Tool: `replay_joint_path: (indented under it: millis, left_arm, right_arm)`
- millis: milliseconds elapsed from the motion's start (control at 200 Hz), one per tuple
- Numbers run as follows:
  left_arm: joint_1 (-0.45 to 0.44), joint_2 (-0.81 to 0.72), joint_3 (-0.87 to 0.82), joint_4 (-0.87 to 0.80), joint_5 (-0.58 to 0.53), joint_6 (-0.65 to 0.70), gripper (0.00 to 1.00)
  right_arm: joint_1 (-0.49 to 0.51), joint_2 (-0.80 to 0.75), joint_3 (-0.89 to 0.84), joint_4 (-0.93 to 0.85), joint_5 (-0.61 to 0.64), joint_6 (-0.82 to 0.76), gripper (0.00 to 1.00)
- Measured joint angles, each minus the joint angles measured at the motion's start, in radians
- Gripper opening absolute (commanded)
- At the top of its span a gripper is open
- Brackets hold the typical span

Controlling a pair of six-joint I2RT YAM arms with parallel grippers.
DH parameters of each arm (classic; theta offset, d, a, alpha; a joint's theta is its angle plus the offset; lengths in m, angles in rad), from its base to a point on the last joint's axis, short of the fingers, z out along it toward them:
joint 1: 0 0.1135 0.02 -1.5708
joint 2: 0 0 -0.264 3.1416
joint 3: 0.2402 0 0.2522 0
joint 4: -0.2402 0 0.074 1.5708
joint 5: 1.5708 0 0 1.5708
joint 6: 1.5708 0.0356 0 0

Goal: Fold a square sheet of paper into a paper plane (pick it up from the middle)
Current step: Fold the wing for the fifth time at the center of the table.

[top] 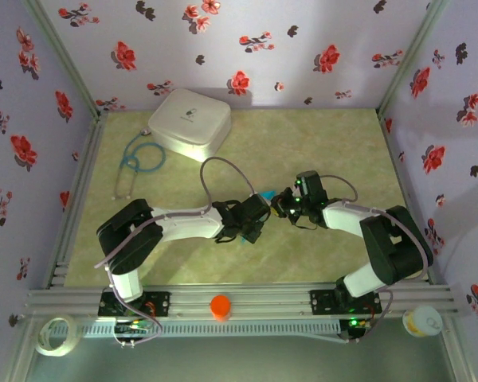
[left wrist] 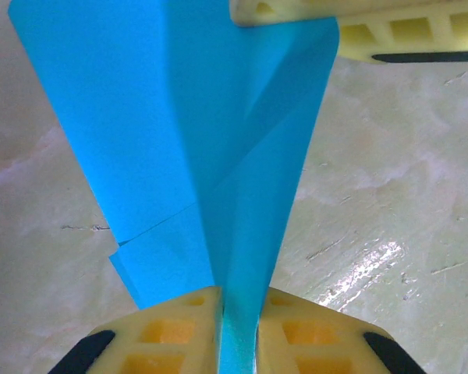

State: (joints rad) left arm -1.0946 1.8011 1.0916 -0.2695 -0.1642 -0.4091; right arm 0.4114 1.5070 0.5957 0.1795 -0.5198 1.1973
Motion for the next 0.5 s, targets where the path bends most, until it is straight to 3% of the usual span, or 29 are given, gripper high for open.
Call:
replay_joint_path:
  millis: [500]
  left_arm:
    - [0.0,0.0,0.0,0.0,-0.001,-0.001,0.18]
  right_arm:
    - [0.0,0.0,0.0,0.0,0.0,0.0,0.02]
